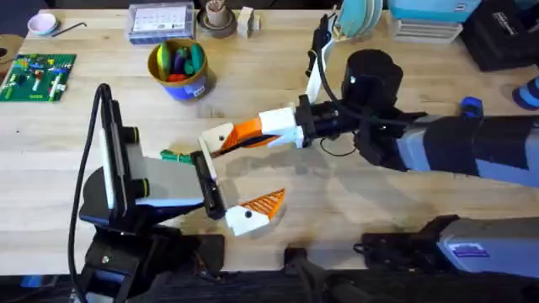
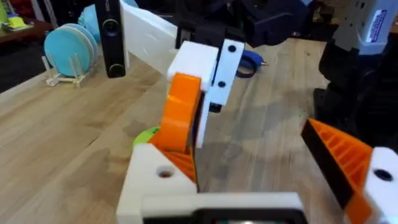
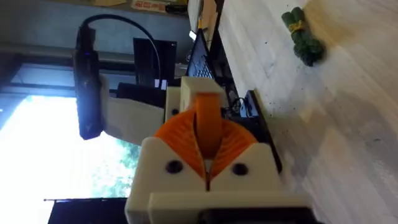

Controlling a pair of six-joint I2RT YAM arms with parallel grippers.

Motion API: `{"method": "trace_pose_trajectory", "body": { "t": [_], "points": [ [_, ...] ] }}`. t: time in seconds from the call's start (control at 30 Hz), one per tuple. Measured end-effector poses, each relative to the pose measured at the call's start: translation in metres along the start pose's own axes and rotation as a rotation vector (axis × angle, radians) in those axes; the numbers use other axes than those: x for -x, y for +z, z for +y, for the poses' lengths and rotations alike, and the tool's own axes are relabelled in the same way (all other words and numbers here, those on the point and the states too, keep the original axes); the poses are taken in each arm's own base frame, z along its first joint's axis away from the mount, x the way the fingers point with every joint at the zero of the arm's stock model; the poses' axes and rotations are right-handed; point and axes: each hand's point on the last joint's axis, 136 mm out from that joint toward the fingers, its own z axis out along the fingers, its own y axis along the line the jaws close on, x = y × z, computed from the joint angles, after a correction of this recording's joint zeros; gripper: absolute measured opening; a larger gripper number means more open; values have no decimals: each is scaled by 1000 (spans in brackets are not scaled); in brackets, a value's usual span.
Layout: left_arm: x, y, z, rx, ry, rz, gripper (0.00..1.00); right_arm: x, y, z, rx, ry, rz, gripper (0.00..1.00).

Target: Pick up the gripper from the table and insert it into the empty holder that is missing its gripper. Then pick up a screw, insert it into the mounting hole, and use the screwdriver to tighten it. Finally, clean up the table by picking up the vegetable and placing it into the bucket.

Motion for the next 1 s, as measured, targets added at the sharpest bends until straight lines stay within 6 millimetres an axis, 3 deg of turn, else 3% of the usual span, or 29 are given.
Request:
{"method": "trace_pose_trajectory", "body": {
  "t": [0.8,0.9,0.93,1.0],
  "points": [
    [0,0,6,32,0,1,993,-2,10,1,-14,-14,-17,11],
    [0,0,4,22,3,0,993,-5,7,1,-3,-8,8,123],
    [0,0,-2,-13,11,-1,994,-10,4,2,13,3,49,290],
    [0,1,-9,-50,17,-1,993,-14,1,2,28,12,84,377]
  ]
}}
